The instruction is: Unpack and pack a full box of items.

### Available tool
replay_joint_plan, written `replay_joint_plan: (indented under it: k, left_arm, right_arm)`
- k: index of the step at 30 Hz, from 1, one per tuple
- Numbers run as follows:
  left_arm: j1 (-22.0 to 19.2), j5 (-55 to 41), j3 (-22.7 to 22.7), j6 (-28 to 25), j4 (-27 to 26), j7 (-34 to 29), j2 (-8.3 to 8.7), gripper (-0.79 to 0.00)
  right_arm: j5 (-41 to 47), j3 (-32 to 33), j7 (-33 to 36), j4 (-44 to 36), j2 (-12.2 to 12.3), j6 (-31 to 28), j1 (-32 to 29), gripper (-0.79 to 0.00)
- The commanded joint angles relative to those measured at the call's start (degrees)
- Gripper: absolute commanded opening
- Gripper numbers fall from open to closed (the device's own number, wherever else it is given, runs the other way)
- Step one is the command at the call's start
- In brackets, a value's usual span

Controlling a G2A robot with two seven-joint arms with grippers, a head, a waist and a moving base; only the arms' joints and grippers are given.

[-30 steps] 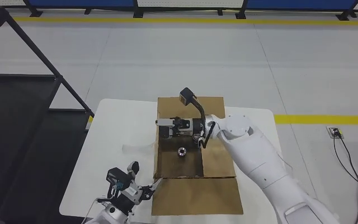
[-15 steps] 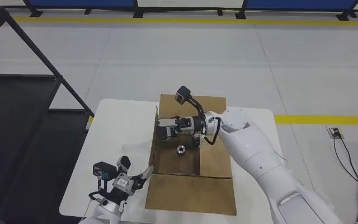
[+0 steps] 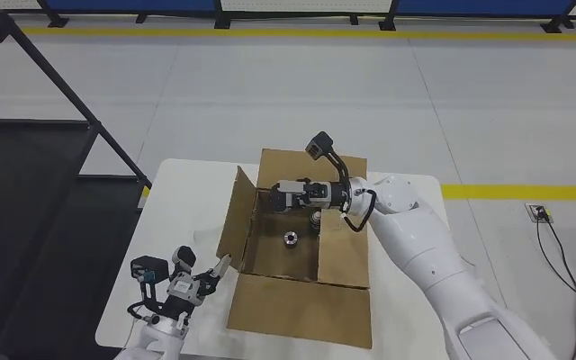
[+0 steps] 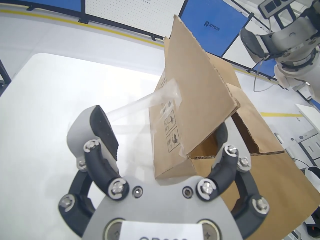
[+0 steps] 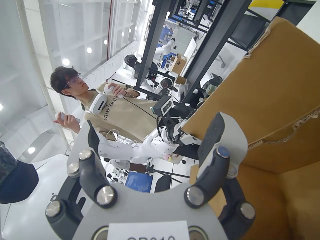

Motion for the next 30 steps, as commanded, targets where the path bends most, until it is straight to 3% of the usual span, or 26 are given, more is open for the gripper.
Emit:
replay_joint_plan:
  k: [1, 8, 23, 30]
  left_arm:
    - [-0.02, -0.66, -0.59, -0.22, 0.04, -0.10, 0.01, 0.000]
    - [-0.11, -2.12, -1.68, -2.21, 0.25, -1.46, 0.06, 0.000]
    - [-0.09, -4.42, -5.38, -0.24, 2.23, -1.69, -0.03, 0.000]
    - [-2.03, -6.39, -6.28, 1.25, 7.05, -2.94, -0.15, 0.000]
  right_arm:
    - [0.43, 0.90, 0.13, -0.25, 0.42, 0.13, -0.42, 0.000]
    - [0.44, 3.41, -0.59, -1.13, 1.71, -0.59, -2.24, 0.000]
    - [-0.23, 5.81, -1.81, -2.71, 3.19, -1.80, -5.07, 0.000]
    - [-0.29, 5.87, -2.03, -2.79, 3.30, -2.03, -5.32, 0.000]
